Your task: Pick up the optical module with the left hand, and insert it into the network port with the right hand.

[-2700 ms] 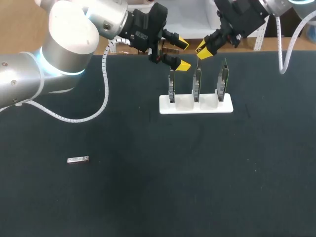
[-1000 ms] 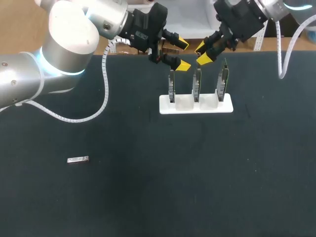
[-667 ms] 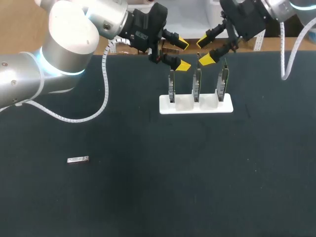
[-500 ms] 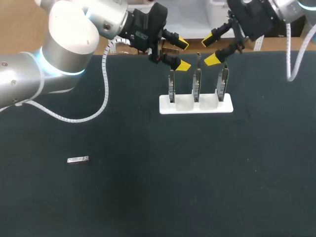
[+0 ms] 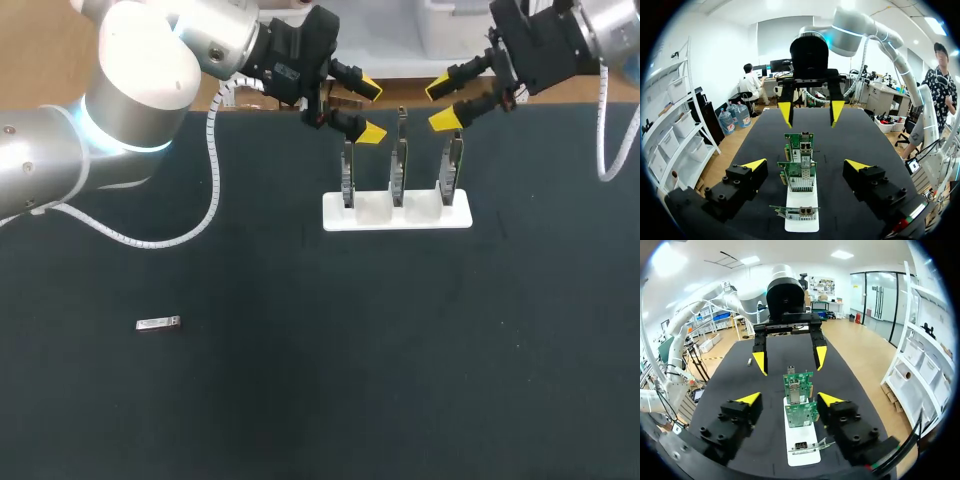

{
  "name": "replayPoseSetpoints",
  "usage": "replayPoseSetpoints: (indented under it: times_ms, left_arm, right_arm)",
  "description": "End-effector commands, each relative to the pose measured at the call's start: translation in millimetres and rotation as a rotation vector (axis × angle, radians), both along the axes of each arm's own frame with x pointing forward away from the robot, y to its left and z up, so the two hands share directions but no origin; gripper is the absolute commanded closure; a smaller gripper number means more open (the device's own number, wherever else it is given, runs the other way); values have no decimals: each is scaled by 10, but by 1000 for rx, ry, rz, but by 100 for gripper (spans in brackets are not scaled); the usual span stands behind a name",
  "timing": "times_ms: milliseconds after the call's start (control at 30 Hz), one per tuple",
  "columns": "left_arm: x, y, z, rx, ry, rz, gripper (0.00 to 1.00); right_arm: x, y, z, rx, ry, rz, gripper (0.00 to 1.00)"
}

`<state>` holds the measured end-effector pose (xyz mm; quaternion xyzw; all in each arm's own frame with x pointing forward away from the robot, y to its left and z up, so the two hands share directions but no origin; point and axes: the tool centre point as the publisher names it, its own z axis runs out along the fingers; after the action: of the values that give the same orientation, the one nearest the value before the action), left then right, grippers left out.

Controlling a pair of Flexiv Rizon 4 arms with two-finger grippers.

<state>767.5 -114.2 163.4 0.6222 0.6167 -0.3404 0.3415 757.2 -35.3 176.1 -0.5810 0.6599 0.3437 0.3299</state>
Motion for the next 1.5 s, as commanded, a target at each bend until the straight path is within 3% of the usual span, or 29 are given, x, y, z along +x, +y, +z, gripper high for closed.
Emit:
replayPoseSetpoints:
  times_ms: [33,700,1500]
  left_arm:
    - [-8,6,-6,-3,-3,1,0]
    - [-8,6,-6,-3,-3,1,0]
    - [-8,6,-6,-3,-3,1,0]
  right_arm:
    - [-10,-3,18,0,-10,-1,100]
    - [86,236,191,-11,-59,68,100]
    - [118,415,30,-14,-22,94,100]
